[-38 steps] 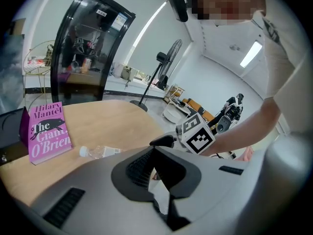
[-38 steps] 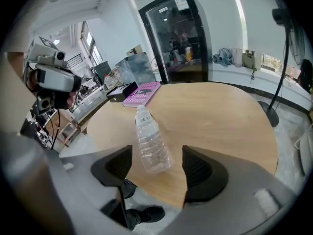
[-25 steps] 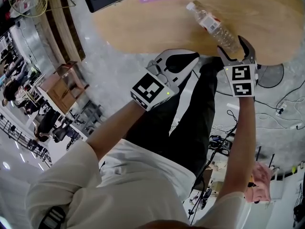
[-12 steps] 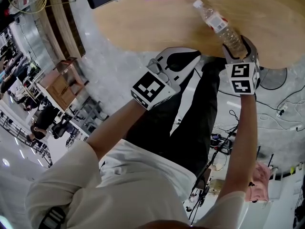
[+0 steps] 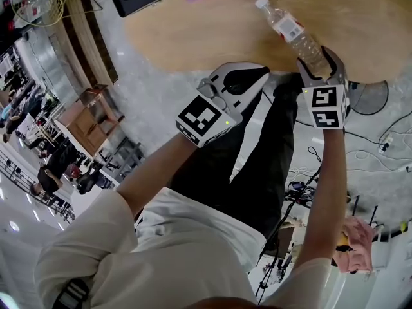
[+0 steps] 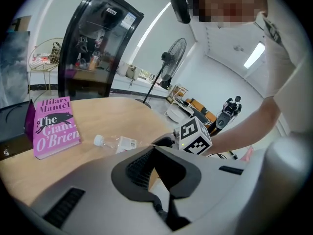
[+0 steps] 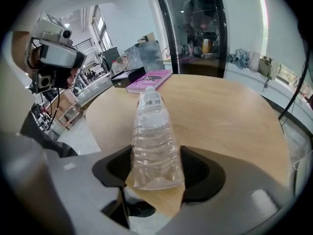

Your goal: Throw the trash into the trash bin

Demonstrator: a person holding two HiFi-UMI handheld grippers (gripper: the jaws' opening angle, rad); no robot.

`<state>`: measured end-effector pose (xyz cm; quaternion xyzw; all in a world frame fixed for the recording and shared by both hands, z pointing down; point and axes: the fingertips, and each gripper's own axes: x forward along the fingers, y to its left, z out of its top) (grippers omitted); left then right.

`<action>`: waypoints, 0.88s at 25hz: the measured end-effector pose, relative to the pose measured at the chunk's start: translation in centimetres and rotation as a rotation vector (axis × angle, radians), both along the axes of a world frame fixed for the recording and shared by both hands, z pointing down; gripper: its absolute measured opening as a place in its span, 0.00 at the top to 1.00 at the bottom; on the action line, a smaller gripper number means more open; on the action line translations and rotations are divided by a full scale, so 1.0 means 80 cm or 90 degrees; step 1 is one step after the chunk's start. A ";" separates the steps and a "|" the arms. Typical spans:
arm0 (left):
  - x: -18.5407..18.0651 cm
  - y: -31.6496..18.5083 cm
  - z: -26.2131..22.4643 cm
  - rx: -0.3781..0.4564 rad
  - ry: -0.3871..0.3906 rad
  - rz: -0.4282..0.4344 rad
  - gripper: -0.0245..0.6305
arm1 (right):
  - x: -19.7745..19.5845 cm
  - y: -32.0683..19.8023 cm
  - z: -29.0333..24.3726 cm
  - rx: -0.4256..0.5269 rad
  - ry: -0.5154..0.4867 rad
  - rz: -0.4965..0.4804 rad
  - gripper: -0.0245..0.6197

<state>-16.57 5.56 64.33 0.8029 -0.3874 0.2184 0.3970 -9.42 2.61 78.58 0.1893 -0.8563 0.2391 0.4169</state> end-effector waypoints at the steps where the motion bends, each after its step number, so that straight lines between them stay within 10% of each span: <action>1: 0.006 0.001 -0.001 0.001 0.001 0.006 0.95 | 0.006 0.002 -0.002 0.000 -0.001 0.006 0.48; 22: 0.131 0.030 -0.005 0.001 0.003 0.146 0.95 | 0.177 0.057 -0.015 -0.007 0.018 0.197 0.48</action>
